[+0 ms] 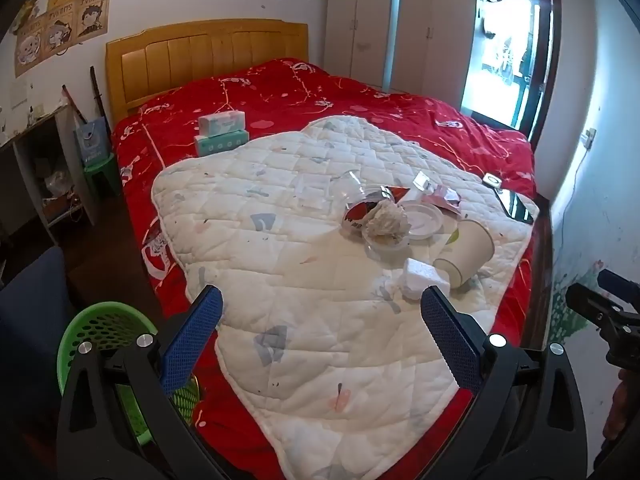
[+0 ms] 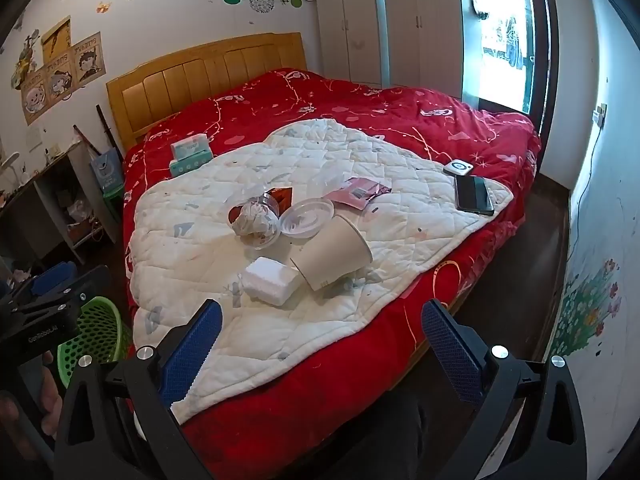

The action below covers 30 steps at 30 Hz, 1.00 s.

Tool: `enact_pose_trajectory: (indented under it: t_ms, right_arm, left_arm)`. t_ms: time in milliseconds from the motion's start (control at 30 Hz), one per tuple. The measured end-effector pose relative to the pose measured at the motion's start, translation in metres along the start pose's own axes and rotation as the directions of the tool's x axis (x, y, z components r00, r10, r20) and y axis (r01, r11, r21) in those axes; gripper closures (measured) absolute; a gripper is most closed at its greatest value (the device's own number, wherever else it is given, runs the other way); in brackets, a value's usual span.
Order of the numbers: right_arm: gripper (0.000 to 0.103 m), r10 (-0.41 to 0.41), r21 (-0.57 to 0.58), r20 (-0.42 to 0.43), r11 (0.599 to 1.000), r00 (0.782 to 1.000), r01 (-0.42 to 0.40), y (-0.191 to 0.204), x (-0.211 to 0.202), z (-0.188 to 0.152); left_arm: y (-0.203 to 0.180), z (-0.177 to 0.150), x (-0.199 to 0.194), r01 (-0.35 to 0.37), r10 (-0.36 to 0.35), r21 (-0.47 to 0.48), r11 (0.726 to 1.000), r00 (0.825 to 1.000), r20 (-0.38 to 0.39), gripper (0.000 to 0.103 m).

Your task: Collect trash

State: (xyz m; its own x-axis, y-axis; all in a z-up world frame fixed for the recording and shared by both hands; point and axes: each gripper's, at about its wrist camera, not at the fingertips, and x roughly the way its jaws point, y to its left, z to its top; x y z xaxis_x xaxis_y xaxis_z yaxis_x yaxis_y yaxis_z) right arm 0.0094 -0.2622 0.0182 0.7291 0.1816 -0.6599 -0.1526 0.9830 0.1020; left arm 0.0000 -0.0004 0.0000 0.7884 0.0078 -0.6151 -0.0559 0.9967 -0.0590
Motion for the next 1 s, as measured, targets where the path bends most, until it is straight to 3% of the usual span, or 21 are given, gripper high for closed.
enact_pose_trajectory:
  t_ms: [1000]
  right_arm:
    - [0.006,-0.006,-0.020,0.009,1.000,1.000,0.006,0.0041,-0.0039,0.0024]
  left_arm:
    - [0.0031,-0.0029,0.0022,-0.021,0.020,-0.020,1.000,1.000,-0.009,0.005]
